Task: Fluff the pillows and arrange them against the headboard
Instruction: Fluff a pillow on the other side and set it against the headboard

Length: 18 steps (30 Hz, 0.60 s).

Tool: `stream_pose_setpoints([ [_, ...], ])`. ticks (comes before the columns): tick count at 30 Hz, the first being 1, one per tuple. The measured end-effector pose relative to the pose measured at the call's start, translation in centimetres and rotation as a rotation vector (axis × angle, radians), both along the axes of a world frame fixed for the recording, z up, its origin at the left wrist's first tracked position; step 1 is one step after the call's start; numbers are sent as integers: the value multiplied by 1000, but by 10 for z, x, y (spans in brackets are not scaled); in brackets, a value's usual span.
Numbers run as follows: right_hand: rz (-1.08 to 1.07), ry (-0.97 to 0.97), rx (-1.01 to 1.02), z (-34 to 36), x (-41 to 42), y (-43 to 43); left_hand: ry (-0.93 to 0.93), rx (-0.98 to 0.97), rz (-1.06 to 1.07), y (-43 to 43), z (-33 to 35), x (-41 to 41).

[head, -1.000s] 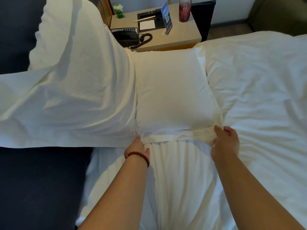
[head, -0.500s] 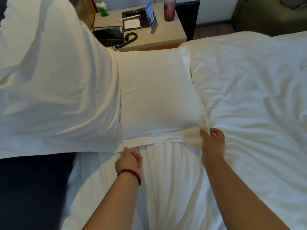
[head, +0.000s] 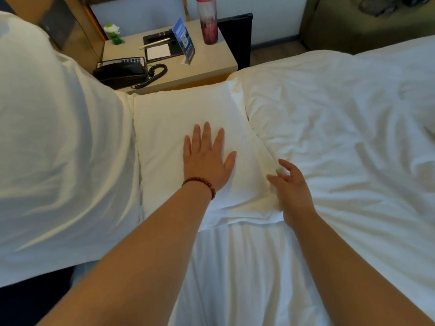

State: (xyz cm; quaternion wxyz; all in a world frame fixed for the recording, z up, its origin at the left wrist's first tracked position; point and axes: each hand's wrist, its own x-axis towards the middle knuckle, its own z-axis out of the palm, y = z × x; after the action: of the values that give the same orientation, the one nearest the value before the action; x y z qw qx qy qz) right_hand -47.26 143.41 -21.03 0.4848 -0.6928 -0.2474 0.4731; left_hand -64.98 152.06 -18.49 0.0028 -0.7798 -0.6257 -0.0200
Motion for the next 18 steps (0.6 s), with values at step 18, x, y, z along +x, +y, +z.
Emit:
stream_pose_setpoints([
  [18,-74,-378,-181,-11,5,-9,-53,15,15,-5,-57,-10],
])
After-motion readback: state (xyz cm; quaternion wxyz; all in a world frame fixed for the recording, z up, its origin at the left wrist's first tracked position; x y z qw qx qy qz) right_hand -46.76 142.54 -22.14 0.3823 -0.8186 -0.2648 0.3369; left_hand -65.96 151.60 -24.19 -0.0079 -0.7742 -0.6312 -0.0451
